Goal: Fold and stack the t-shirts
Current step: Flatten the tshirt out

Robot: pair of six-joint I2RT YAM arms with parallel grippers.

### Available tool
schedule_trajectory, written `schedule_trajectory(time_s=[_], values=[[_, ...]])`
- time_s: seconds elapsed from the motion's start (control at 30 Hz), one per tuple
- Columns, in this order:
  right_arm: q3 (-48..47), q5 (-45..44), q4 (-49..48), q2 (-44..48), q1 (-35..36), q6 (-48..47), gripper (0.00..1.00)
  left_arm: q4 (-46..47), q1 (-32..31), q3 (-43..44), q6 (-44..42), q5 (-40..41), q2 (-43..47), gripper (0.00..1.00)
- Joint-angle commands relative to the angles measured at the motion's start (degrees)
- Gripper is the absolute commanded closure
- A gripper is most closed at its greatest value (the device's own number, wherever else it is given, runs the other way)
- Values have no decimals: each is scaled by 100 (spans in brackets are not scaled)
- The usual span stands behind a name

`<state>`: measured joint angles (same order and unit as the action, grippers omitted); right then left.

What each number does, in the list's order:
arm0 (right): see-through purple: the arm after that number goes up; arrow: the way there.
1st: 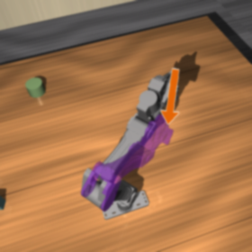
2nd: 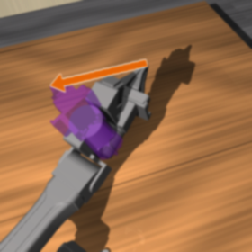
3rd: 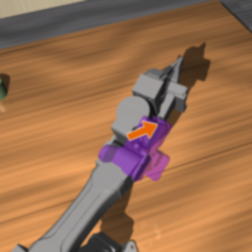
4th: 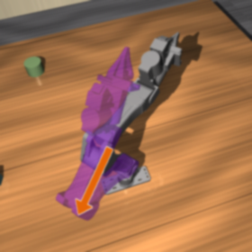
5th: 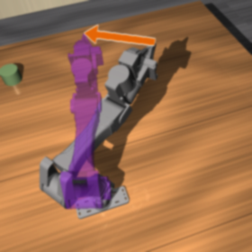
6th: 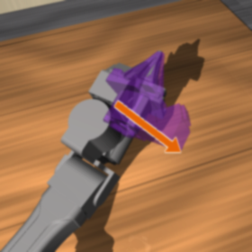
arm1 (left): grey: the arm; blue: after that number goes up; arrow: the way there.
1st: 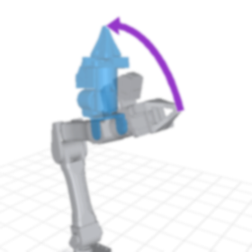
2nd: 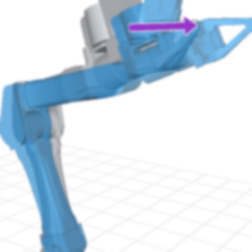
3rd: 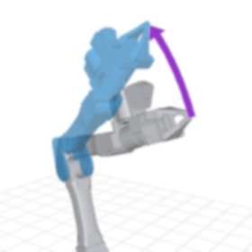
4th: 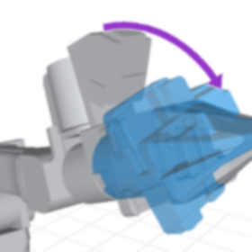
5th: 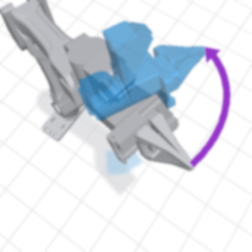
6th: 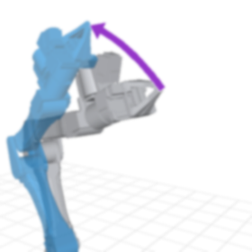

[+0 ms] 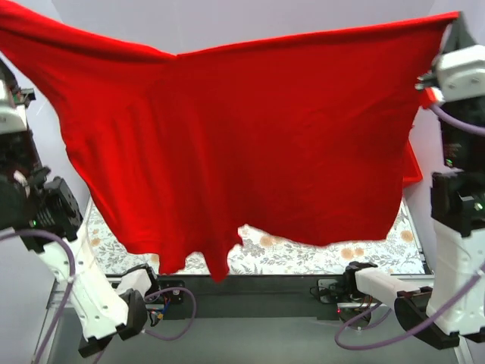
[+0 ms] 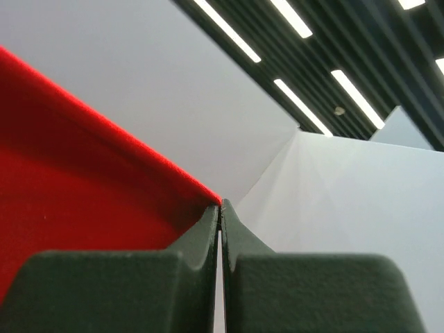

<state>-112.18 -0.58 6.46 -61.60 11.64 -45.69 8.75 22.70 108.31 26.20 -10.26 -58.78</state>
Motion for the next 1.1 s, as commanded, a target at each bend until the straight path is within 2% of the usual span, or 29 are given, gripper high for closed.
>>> schedule_trajectory(time_s=[0.0,0.1,0.27,0.3,0.4,0.47,0.53,0.67,0.77,0.93,1.07], values=[[555,21,-408,-518,-39,-265,99,-691,33,-256,-246,-26,-590,100],[1477,496,-540,-642,-39,-256,99,-673,42,-1292,-281,-493,-459,100],[2840,1103,-785,-879,-4,7,99,-683,33,-3006,-265,-1890,-344,100],[3242,1191,-865,-1010,22,16,99,-673,33,-3479,-351,-2040,-388,100],[3676,1420,-988,-1431,136,-9,99,-402,-28,-4105,-326,-2173,-844,100],[4019,1420,-1173,-1722,251,-80,99,-138,-90,-4160,-229,-2225,-1528,100],[4090,1394,-1365,-2301,269,-124,99,-128,-256,-3855,-229,-2191,-2395,100],[3670,1324,-1393,-3400,286,-273,99,-84,-555,-3160,-176,-2060,-3653,100],[3301,1201,-1384,-4208,295,-326,99,-120,-819,-2703,-316,-1840,-4270,100],[3027,1077,-1393,-4676,286,-423,99,-128,-1144,-2464,-466,-1523,-4686,100],[3053,1051,-1375,-4791,295,-493,99,-347,-1276,-2700,-519,-1461,-4494,100]])
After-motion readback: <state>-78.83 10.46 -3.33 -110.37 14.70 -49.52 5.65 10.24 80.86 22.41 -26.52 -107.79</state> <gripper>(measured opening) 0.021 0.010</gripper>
